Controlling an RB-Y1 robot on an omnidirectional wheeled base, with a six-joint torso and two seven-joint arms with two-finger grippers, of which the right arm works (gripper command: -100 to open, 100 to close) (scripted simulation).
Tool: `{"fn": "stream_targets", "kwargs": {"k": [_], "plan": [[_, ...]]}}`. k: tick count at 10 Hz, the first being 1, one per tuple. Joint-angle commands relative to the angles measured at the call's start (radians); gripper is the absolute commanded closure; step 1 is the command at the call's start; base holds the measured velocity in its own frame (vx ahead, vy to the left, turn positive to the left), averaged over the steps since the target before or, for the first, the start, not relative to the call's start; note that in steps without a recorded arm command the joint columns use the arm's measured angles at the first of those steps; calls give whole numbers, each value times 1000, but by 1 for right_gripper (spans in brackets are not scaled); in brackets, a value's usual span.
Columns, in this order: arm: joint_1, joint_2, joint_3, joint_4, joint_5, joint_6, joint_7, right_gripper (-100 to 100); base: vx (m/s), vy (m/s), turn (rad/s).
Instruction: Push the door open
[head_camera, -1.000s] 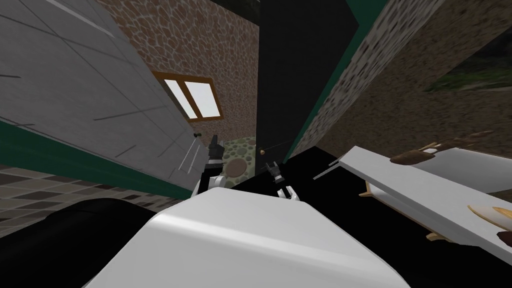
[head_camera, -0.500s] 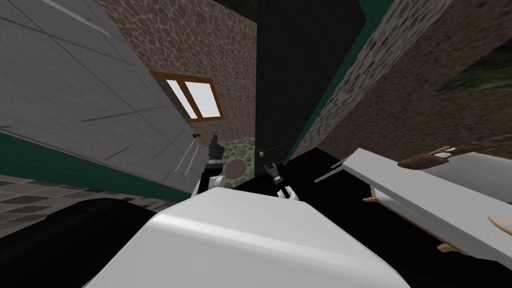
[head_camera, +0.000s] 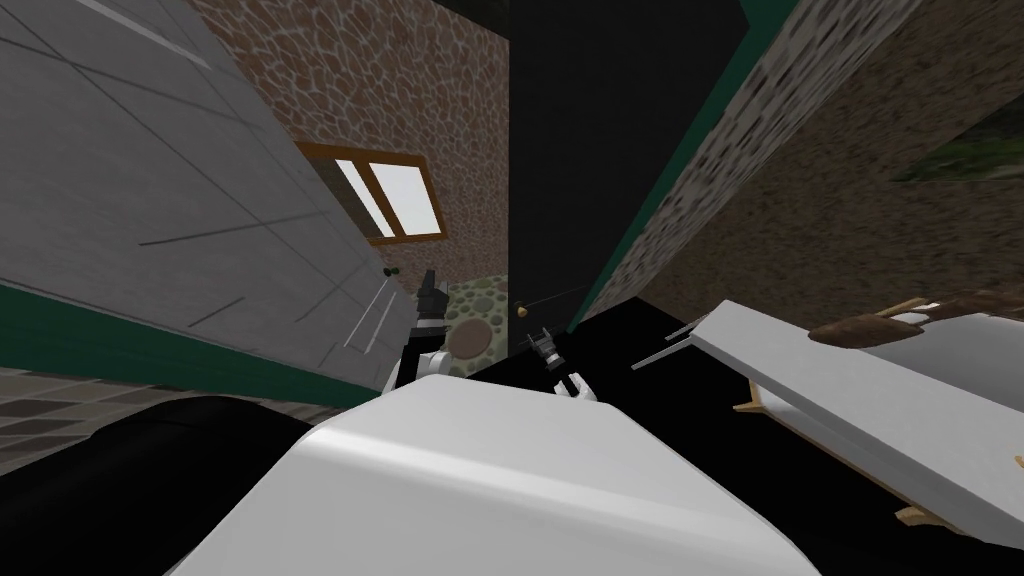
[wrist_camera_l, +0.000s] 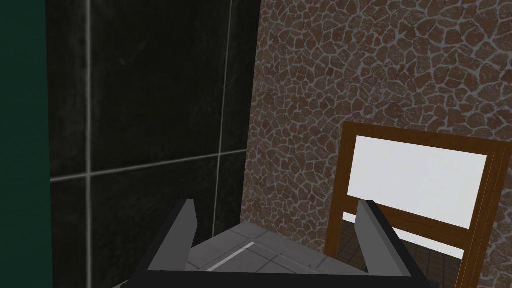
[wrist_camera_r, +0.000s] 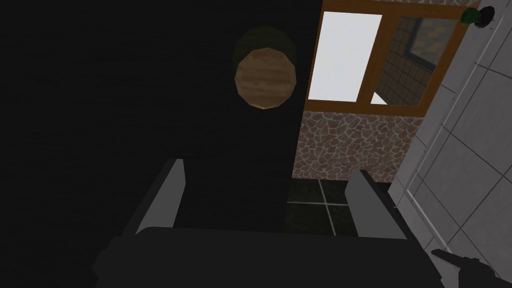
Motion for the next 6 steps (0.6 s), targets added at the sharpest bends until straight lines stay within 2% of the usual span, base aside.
{"fn": "stream_targets", "kwargs": {"k": [1,6], "plan": [[1,3,-2,2,-1,0,5,-100,92,43,23],[4,15,-10,10,-5,0,22,-100,162,88,22]]}}
